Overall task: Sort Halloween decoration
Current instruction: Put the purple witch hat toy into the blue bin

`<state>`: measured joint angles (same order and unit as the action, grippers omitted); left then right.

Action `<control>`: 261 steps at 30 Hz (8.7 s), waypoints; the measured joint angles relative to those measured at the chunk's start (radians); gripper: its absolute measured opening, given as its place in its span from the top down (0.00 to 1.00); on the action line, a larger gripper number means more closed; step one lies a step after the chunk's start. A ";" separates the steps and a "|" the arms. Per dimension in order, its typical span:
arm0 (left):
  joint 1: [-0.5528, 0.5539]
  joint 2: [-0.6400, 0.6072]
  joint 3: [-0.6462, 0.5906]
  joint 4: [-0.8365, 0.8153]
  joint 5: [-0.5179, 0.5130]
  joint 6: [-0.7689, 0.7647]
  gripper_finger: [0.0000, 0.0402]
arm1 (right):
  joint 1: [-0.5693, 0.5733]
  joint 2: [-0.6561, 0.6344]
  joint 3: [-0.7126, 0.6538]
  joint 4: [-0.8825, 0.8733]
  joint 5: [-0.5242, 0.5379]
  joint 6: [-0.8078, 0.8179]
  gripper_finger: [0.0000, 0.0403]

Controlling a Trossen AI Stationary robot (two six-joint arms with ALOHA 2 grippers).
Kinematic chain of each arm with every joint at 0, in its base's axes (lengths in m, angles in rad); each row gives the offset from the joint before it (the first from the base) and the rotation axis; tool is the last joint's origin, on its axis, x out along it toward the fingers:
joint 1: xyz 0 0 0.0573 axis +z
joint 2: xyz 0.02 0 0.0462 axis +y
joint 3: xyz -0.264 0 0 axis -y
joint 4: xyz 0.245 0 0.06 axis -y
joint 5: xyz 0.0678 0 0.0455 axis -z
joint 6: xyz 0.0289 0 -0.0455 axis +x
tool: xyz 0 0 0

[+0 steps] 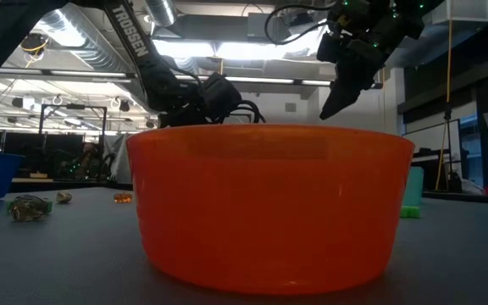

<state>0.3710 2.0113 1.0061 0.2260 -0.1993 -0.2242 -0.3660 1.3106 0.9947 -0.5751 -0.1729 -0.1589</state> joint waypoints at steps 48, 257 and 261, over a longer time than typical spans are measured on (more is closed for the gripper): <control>0.002 -0.724 -0.001 -0.599 0.063 0.179 0.95 | -0.110 0.003 0.001 0.371 0.116 0.073 0.39; -0.137 -0.950 -0.418 0.019 0.194 0.104 0.59 | 0.131 0.478 0.216 0.991 -0.180 0.072 0.98; -0.137 -0.950 -0.418 0.019 0.194 0.105 0.59 | 0.131 0.478 0.216 0.992 -0.180 0.072 0.98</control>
<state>0.2340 1.0611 0.5880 0.2451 -0.0054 -0.1196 -0.2348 1.7882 1.2110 0.4171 -0.3531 -0.0866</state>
